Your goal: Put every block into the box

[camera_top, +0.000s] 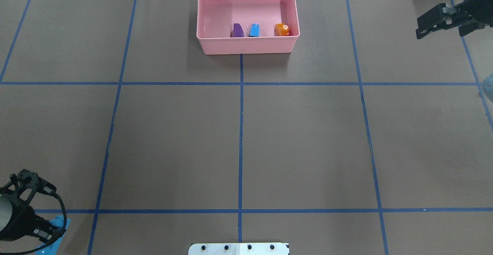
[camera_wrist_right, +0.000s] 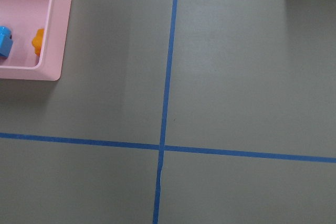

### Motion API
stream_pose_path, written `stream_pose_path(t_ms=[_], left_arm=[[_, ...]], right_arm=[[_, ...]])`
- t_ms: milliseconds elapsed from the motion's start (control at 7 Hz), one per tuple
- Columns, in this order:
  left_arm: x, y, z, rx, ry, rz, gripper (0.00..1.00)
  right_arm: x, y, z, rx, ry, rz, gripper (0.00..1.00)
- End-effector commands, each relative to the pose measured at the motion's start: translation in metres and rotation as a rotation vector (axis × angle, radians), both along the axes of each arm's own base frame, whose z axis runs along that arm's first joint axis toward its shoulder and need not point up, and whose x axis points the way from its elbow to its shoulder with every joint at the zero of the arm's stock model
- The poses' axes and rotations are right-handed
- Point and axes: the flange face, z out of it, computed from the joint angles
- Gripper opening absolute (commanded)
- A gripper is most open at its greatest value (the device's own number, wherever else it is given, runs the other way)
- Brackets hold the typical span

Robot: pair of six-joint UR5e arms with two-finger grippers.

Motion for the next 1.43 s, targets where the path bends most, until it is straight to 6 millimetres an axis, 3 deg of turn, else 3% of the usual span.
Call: stream_pose_path(t_ms=[0,286,429,714,1000,1143,1286], left_arm=[[0.016,-0.066,-0.077,0.067,0.159,-0.144,0.0],[0.029,-0.117,-0.155,0.108,0.235,-0.227,0.0],[0.023,-0.15,-0.194,0.128,0.255,-0.295,0.0],[0.033,-0.247,-0.264,0.155,0.282,-0.433,0.0],[0.076,-0.339,-0.314,0.147,0.256,-0.492,0.0],[0.083,-0.38,-0.331,0.135,0.233,-0.525,0.0],[0.086,-0.407,-0.333,0.121,0.205,-0.549,0.0]], right_arm=[[0.004,0.003,0.003,0.012,0.007,-0.011,0.99],[0.009,0.003,0.004,0.022,0.012,-0.012,0.99],[0.014,0.003,0.011,0.031,0.026,-0.028,0.99],[0.033,0.01,0.039,0.044,0.063,-0.066,0.99],[0.058,0.029,0.061,0.042,0.077,-0.083,0.99],[0.07,0.037,0.073,0.038,0.069,-0.104,0.99],[0.081,0.042,0.087,0.043,0.087,-0.129,0.99]])
